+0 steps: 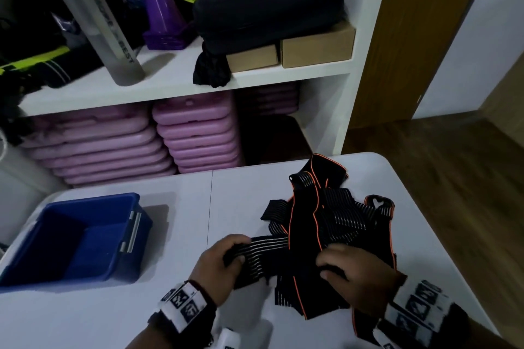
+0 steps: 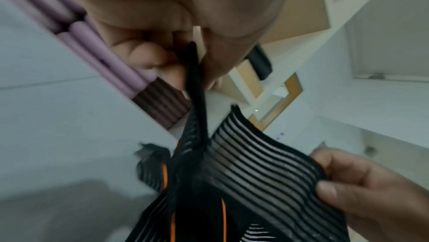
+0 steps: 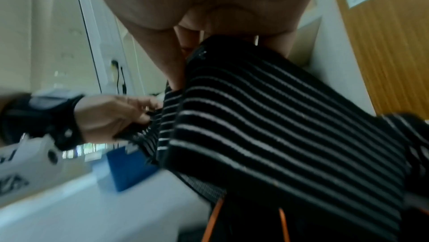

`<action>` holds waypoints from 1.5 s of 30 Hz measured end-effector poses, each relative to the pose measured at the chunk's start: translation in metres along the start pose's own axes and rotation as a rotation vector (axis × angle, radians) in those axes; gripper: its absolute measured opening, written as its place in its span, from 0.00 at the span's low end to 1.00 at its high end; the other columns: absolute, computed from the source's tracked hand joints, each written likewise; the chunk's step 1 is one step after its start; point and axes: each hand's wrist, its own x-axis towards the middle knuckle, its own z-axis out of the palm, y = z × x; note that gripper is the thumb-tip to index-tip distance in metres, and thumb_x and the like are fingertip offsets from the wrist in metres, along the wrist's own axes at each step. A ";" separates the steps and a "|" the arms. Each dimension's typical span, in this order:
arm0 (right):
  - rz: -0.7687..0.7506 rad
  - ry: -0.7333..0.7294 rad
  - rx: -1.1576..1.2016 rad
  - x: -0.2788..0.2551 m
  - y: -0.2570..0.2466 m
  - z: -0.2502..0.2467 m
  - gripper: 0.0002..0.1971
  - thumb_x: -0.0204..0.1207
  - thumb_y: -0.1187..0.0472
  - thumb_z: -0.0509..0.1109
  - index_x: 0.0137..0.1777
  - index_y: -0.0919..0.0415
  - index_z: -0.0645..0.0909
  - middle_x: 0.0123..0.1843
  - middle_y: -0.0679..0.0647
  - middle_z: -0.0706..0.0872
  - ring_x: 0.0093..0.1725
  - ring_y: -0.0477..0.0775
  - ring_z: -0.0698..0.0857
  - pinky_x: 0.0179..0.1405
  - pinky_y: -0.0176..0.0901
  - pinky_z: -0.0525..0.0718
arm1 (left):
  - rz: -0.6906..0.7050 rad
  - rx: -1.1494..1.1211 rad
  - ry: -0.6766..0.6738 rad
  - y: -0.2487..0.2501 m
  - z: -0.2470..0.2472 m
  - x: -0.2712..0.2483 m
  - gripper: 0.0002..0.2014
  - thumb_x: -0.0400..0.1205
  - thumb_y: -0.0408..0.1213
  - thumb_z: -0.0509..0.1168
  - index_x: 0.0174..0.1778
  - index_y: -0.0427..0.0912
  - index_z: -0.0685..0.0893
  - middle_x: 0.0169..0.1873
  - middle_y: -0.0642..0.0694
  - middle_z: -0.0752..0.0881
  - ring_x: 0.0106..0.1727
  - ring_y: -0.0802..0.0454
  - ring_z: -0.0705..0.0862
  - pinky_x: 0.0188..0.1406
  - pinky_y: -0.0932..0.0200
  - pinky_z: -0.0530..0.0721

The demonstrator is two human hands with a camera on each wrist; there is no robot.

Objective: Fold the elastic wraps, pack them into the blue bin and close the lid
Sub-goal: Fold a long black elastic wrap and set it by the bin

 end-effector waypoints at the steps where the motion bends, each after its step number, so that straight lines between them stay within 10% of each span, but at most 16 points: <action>1: 0.018 0.013 0.018 0.001 -0.005 -0.008 0.11 0.81 0.48 0.61 0.60 0.44 0.81 0.50 0.31 0.78 0.54 0.35 0.78 0.54 0.32 0.77 | 0.042 0.005 0.033 0.005 -0.003 0.001 0.23 0.79 0.24 0.67 0.49 0.63 0.86 0.46 0.64 0.87 0.49 0.61 0.86 0.50 0.72 0.80; 7: -0.001 0.122 0.199 0.005 -0.036 -0.053 0.13 0.80 0.58 0.70 0.54 0.34 0.81 0.53 0.25 0.82 0.60 0.28 0.79 0.58 0.23 0.75 | -0.003 -0.032 0.038 0.043 -0.006 0.009 0.08 0.83 0.44 0.66 0.44 0.57 0.91 0.42 0.60 0.87 0.47 0.63 0.84 0.49 0.71 0.78; 11: -0.053 0.150 0.240 0.005 -0.058 -0.075 0.18 0.79 0.63 0.72 0.52 0.33 0.80 0.54 0.29 0.85 0.60 0.29 0.81 0.58 0.22 0.75 | -0.100 -0.129 -0.032 0.052 0.001 0.013 0.30 0.74 0.70 0.58 0.46 0.48 0.90 0.47 0.52 0.89 0.50 0.62 0.85 0.56 0.63 0.80; 16: -0.059 0.232 0.350 -0.001 -0.084 -0.103 0.20 0.78 0.64 0.72 0.50 0.31 0.80 0.55 0.22 0.84 0.58 0.27 0.82 0.57 0.21 0.76 | -0.176 -0.279 -0.153 0.074 0.011 0.011 0.31 0.80 0.70 0.48 0.51 0.56 0.91 0.47 0.55 0.91 0.44 0.64 0.85 0.39 0.70 0.77; 22: -0.044 0.127 0.564 -0.001 -0.089 -0.117 0.19 0.81 0.68 0.68 0.60 0.40 0.82 0.57 0.35 0.89 0.60 0.36 0.85 0.61 0.29 0.80 | -0.236 -0.680 -0.278 0.105 0.021 0.014 0.43 0.70 0.78 0.42 0.42 0.46 0.89 0.31 0.49 0.86 0.31 0.54 0.80 0.35 0.59 0.74; 25: 0.020 0.091 0.543 -0.001 -0.078 -0.107 0.18 0.83 0.66 0.67 0.63 0.41 0.81 0.57 0.35 0.88 0.59 0.35 0.85 0.59 0.29 0.81 | -0.182 -0.844 -0.200 0.121 0.019 0.014 0.37 0.77 0.68 0.50 0.58 0.40 0.89 0.47 0.40 0.91 0.47 0.42 0.89 0.47 0.50 0.81; 28: 0.070 0.060 0.535 -0.005 -0.064 -0.097 0.15 0.83 0.63 0.66 0.63 0.42 0.82 0.57 0.39 0.89 0.59 0.38 0.86 0.61 0.35 0.82 | -0.125 -0.735 0.010 0.131 0.009 0.013 0.21 0.74 0.51 0.73 0.46 0.32 0.91 0.47 0.31 0.90 0.51 0.31 0.88 0.54 0.44 0.85; 31: 0.129 0.048 0.599 -0.011 -0.055 -0.089 0.14 0.82 0.62 0.68 0.59 0.39 0.82 0.56 0.32 0.88 0.58 0.31 0.84 0.57 0.27 0.79 | -0.013 -0.568 0.063 0.141 -0.004 0.011 0.17 0.75 0.49 0.71 0.37 0.34 0.90 0.36 0.35 0.90 0.39 0.43 0.88 0.42 0.53 0.86; 34: 0.149 -0.006 0.652 -0.016 -0.055 -0.084 0.15 0.80 0.59 0.71 0.61 0.38 0.80 0.59 0.29 0.86 0.61 0.28 0.82 0.61 0.28 0.78 | 0.144 -0.426 0.065 0.156 -0.015 0.007 0.22 0.77 0.54 0.70 0.35 0.35 0.86 0.34 0.33 0.87 0.35 0.46 0.86 0.42 0.42 0.84; 39: 0.052 0.071 0.746 -0.013 -0.078 -0.093 0.21 0.73 0.56 0.78 0.64 0.44 0.80 0.59 0.43 0.89 0.61 0.43 0.87 0.61 0.43 0.84 | 0.483 -0.129 0.024 0.197 -0.026 0.003 0.18 0.78 0.50 0.67 0.28 0.41 0.82 0.30 0.49 0.81 0.32 0.53 0.82 0.34 0.52 0.83; 43: -0.061 0.260 0.707 -0.004 -0.097 -0.104 0.21 0.66 0.50 0.78 0.61 0.41 0.84 0.65 0.41 0.85 0.67 0.41 0.82 0.70 0.51 0.79 | 0.613 -0.150 0.000 0.227 -0.038 0.000 0.10 0.79 0.53 0.66 0.33 0.59 0.86 0.31 0.50 0.83 0.34 0.54 0.83 0.35 0.56 0.80; 45: -0.157 0.270 0.699 -0.001 -0.098 -0.109 0.21 0.64 0.47 0.78 0.60 0.40 0.85 0.72 0.39 0.79 0.74 0.42 0.76 0.76 0.52 0.72 | 0.641 -0.275 0.005 0.239 -0.046 -0.002 0.22 0.80 0.62 0.62 0.41 0.49 0.90 0.36 0.50 0.86 0.39 0.54 0.85 0.41 0.61 0.79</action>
